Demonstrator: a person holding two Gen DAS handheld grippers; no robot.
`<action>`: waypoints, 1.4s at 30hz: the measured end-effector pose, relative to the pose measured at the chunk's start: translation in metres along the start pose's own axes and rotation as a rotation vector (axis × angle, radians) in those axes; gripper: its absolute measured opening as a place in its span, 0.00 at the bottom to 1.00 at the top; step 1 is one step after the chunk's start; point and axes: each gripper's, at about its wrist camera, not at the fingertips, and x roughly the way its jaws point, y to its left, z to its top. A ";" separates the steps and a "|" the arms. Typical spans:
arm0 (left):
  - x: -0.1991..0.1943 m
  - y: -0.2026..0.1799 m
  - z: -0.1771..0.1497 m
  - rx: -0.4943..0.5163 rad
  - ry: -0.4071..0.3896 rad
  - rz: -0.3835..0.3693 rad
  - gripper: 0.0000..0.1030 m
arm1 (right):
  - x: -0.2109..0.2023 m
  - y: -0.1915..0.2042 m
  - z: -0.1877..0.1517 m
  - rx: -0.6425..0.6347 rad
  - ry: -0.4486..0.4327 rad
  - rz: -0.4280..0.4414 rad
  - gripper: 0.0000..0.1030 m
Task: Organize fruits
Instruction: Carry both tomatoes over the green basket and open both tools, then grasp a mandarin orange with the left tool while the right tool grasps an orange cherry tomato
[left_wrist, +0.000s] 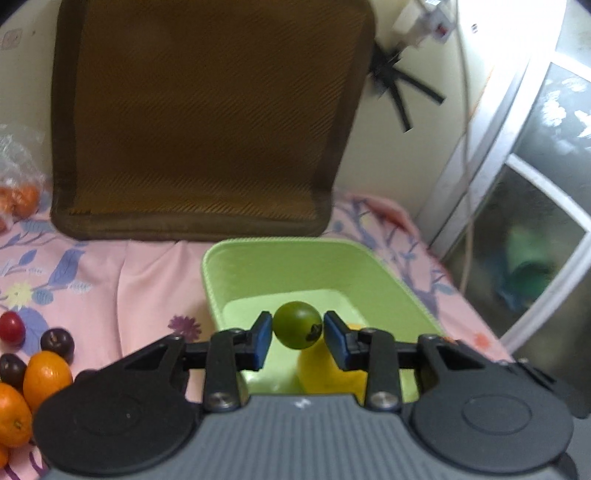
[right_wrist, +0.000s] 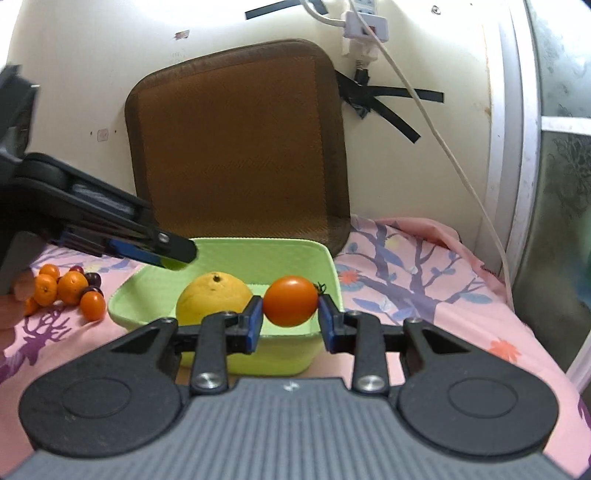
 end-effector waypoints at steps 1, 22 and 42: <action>0.000 0.000 -0.001 0.006 -0.014 0.002 0.36 | 0.000 0.001 -0.001 -0.002 -0.003 -0.003 0.38; -0.171 0.147 -0.040 -0.228 -0.263 0.126 0.43 | -0.035 0.034 0.028 0.039 -0.044 0.153 0.42; -0.129 0.118 -0.090 0.121 -0.140 0.257 0.46 | 0.047 0.154 0.016 -0.200 0.195 0.286 0.39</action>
